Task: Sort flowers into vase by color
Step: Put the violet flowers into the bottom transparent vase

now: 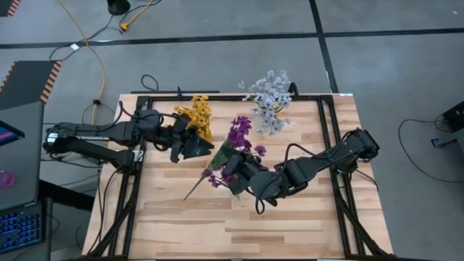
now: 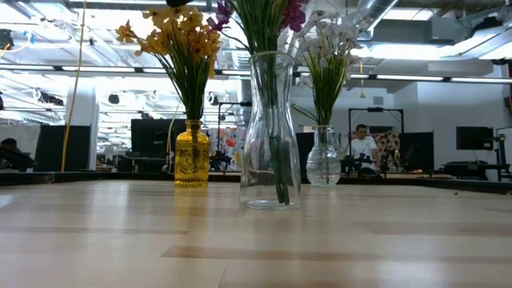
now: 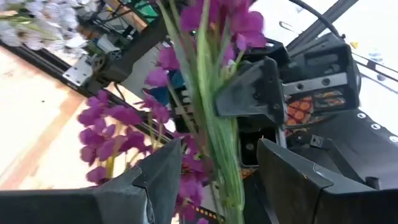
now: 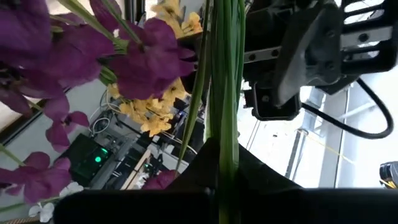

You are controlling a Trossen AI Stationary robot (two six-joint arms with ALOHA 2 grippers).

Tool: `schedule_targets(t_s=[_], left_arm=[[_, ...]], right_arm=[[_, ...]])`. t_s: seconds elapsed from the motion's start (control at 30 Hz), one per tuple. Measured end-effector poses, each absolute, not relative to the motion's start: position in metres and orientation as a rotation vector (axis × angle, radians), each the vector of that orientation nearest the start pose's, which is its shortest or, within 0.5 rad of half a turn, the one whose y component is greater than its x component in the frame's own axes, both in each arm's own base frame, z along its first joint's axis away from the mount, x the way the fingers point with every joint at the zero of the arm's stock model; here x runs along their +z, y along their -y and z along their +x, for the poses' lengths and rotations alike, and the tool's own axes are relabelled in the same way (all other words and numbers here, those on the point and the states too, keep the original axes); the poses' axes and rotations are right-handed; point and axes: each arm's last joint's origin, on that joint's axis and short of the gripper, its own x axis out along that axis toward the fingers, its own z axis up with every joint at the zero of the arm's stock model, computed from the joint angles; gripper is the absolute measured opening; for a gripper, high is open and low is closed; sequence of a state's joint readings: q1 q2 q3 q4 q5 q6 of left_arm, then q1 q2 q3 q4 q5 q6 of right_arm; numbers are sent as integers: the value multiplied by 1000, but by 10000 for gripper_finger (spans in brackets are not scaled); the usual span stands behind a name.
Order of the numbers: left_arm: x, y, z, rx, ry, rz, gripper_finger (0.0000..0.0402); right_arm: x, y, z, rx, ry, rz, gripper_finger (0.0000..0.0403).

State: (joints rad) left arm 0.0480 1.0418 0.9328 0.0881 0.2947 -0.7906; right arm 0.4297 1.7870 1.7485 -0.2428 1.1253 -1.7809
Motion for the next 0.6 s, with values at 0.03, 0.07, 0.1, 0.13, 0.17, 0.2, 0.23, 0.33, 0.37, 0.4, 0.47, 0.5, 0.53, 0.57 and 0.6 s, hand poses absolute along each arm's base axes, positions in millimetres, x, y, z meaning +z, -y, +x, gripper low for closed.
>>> schedule_targets(t_s=[0.03,0.07,0.1,0.13,0.17,0.2,0.23,0.33,0.37,0.4,0.47,0.5,0.53,0.57,0.6], left_arm=[[363,-2,234,-229,-120,-790,198],[364,-1,234,-233,-123,-790,198],[364,0,236,-236,-125,-790,198],[364,1,238,-239,-128,-791,198],[364,2,239,-241,-134,-796,198],[363,3,239,-242,-140,-799,198],[363,4,241,-244,-144,-799,198],[360,6,243,-244,-164,-809,198],[359,7,244,-246,-169,-809,198],[359,7,245,-249,-170,-809,198],[357,9,246,-252,-183,-811,198],[357,11,246,-257,-187,-812,198],[357,12,246,-262,-187,-813,198],[357,13,247,-267,-187,-816,198],[357,14,247,-271,-187,-816,198]], right_arm=[[390,-143,375,-324,-783,-1892,40],[390,-142,376,-324,-784,-1891,40],[390,-141,376,-326,-786,-1890,40],[390,-141,376,-324,-785,-1890,40],[390,-141,376,-320,-782,-1891,40],[389,-141,376,-317,-779,-1892,40],[390,-141,377,-313,-773,-1892,40],[390,-142,377,-300,-753,-1890,40],[390,-142,377,-293,-744,-1891,40],[390,-142,377,-289,-741,-1892,40],[390,-142,377,-286,-739,-1893,41],[390,-141,378,-288,-740,-1892,41],[390,-140,378,-291,-742,-1890,42],[390,-140,378,-291,-744,-1890,43],[390,-139,379,-292,-746,-1889,44]])
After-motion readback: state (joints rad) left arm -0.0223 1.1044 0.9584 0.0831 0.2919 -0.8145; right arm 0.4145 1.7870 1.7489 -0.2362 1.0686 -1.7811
